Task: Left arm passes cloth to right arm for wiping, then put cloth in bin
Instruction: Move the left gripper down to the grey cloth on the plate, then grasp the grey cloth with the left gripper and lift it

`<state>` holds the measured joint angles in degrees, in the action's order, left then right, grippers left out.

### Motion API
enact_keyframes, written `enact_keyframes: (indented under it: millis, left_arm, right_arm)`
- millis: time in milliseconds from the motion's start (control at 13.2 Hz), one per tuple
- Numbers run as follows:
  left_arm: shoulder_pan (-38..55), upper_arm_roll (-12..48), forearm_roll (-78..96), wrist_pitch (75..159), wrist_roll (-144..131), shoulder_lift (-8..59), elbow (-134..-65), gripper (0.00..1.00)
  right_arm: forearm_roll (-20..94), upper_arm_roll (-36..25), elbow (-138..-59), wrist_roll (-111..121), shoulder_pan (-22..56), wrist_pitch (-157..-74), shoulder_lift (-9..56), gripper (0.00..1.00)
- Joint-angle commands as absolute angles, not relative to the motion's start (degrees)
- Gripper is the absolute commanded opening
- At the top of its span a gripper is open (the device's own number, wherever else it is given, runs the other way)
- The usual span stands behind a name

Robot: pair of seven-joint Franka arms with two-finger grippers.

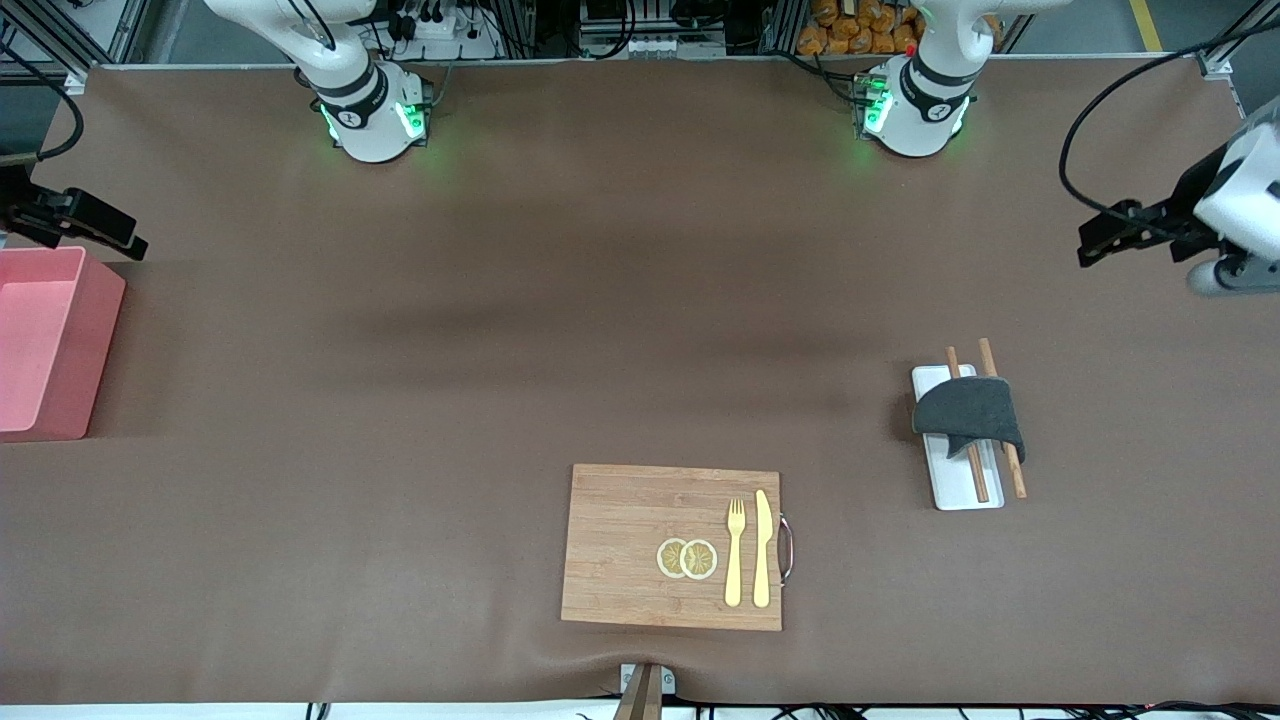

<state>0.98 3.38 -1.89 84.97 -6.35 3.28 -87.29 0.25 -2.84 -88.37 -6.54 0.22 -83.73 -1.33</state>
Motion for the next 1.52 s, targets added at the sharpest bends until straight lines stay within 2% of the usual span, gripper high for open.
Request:
enact_keyframes:
  millis: [0,379,682,834,986,1213,1441]
  left_arm:
    - [1.2,3.0,-1.7,90.1,-6.7,8.7,-86.6,1.0]
    - [0.9,3.2,-1.8,97.0,-6.7,18.0,-88.4,1.0]
    - [0.3,3.4,-1.3,105.1,-6.5,20.6,-94.2,0.98]
    - [-0.3,3.4,-1.4,109.1,-6.4,20.9,-97.5,0.89]
    - [-0.6,3.3,-1.9,112.1,-6.3,21.6,-99.3,0.88]
    - [-1.4,3.4,-1.8,113.3,-6.4,23.2,-99.8,0.73]
    - [-1.4,3.4,-1.3,114.2,-6.4,24.2,-100.3,0.66]
  right_arm:
    - [-0.3,-3.3,-88.2,-7.7,1.3,-83.5,-1.8,1.0]
    - [-0.3,-3.3,-88.2,-7.7,1.4,-83.5,-1.8,1.0]
    - [-0.4,-3.3,-88.2,-7.7,1.4,-83.6,-1.8,1.0]
    - [-0.4,-3.3,-88.2,-7.7,1.5,-83.6,-1.8,1.0]
    - [-0.4,-3.3,-88.2,-7.7,1.5,-83.7,-1.8,1.0]
    - [-0.4,-3.3,-88.2,-7.7,1.4,-83.7,-1.8,1.0]
    - [-0.4,-3.3,-88.2,-7.7,1.4,-83.7,-1.8,1.0]
